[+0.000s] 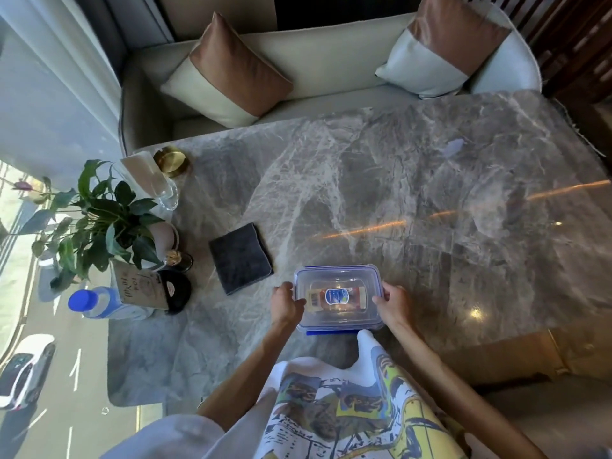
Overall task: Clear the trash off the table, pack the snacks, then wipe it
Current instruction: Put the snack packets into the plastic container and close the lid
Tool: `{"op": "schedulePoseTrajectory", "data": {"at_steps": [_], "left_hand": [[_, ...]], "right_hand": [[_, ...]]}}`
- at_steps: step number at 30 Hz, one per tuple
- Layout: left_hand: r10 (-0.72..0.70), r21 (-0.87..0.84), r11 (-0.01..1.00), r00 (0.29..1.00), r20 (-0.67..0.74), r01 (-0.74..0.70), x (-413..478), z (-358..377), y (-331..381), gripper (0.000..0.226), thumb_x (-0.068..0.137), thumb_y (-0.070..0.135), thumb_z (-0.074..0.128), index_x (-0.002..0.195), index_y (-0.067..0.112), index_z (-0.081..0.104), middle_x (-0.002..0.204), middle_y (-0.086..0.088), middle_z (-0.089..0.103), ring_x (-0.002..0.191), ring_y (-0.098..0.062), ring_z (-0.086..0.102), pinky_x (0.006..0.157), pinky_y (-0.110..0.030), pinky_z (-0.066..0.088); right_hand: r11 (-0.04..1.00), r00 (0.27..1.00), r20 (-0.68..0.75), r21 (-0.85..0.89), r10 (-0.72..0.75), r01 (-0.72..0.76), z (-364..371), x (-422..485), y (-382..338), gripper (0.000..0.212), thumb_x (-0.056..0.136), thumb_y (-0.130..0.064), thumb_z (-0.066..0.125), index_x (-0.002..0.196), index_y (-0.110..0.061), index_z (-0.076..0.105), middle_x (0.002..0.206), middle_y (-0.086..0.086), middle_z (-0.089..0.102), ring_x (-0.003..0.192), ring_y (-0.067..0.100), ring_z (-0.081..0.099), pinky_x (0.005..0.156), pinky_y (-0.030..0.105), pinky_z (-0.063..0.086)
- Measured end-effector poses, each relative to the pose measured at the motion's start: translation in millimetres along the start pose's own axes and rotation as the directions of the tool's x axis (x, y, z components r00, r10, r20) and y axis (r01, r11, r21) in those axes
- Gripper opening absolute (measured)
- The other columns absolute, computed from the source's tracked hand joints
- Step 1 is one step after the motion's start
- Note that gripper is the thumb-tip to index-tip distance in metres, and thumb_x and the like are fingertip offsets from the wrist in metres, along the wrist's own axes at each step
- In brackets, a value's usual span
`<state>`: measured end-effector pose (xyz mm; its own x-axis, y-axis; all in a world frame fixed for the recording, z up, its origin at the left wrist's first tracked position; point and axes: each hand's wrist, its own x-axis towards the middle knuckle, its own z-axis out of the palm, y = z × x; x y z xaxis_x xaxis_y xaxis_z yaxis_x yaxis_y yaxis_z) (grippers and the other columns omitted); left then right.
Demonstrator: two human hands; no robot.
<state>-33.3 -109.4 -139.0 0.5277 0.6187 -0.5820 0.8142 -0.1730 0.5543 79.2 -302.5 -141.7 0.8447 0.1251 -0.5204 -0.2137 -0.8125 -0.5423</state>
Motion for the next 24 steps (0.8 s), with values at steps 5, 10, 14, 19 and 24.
{"op": "schedulePoseTrajectory", "data": {"at_steps": [5, 10, 14, 19, 24], "left_hand": [[-0.051, 0.084, 0.995, 0.997, 0.051, 0.046, 3, -2, 7, 0.048, 0.081, 0.005, 0.066, 0.126, 0.003, 0.046, 0.127, -0.023, 0.048, 0.112, -0.037, 0.055, 0.096, -0.039, 0.047], [0.038, 0.402, 0.91, 0.986, 0.165, -0.102, 10, 3, 31, 0.091, 0.081, 0.005, 0.061, 0.153, 0.022, 0.007, 0.151, -0.017, 0.018, 0.137, -0.04, 0.024, 0.11, -0.054, 0.032], [0.135, 0.51, 0.794, 0.914, 0.382, -0.33, 40, 10, 67, 0.072, 0.087, 0.028, 0.061, 0.15, 0.028, 0.026, 0.158, -0.005, 0.025, 0.146, -0.03, 0.018, 0.116, -0.053, 0.018], [0.044, 0.542, 0.76, 0.86, 0.509, -0.359, 76, 15, 91, 0.068, 0.086, 0.042, 0.066, 0.145, 0.026, 0.037, 0.15, -0.002, 0.044, 0.14, -0.027, 0.037, 0.117, -0.049, 0.02], [0.145, 0.514, 0.74, 0.85, 0.507, -0.433, 85, 18, 92, 0.059, 0.077, 0.037, 0.077, 0.13, 0.025, 0.053, 0.132, -0.007, 0.053, 0.128, -0.031, 0.043, 0.108, -0.046, 0.032]], "right_hand": [[0.993, 0.995, -0.012, -0.075, -0.094, 0.093, 7, -6, -2, 0.06, 0.091, -0.002, 0.058, 0.147, -0.015, 0.039, 0.141, 0.012, 0.048, 0.128, 0.027, 0.049, 0.107, 0.042, 0.044], [0.736, 0.868, 0.152, -0.474, -0.473, 0.484, 8, -4, -1, 0.089, 0.079, 0.017, 0.049, 0.154, -0.02, 0.018, 0.163, 0.006, 0.011, 0.149, 0.028, 0.016, 0.12, 0.033, 0.022], [0.714, 0.843, 0.304, -0.449, -0.443, 0.537, 2, 6, 7, 0.087, 0.082, 0.007, 0.056, 0.154, -0.017, 0.015, 0.164, 0.007, -0.001, 0.152, 0.024, -0.002, 0.119, 0.026, 0.001], [0.738, 0.842, 0.34, -0.413, -0.42, 0.534, 0, 14, 11, 0.077, 0.089, 0.002, 0.055, 0.153, -0.022, 0.021, 0.164, 0.005, 0.001, 0.152, 0.026, 0.001, 0.124, 0.037, 0.014], [0.694, 0.838, 0.36, -0.473, -0.409, 0.542, -3, 15, 8, 0.072, 0.091, -0.003, 0.051, 0.154, -0.02, 0.02, 0.164, 0.008, 0.002, 0.151, 0.029, 0.006, 0.122, 0.036, 0.012]]}}
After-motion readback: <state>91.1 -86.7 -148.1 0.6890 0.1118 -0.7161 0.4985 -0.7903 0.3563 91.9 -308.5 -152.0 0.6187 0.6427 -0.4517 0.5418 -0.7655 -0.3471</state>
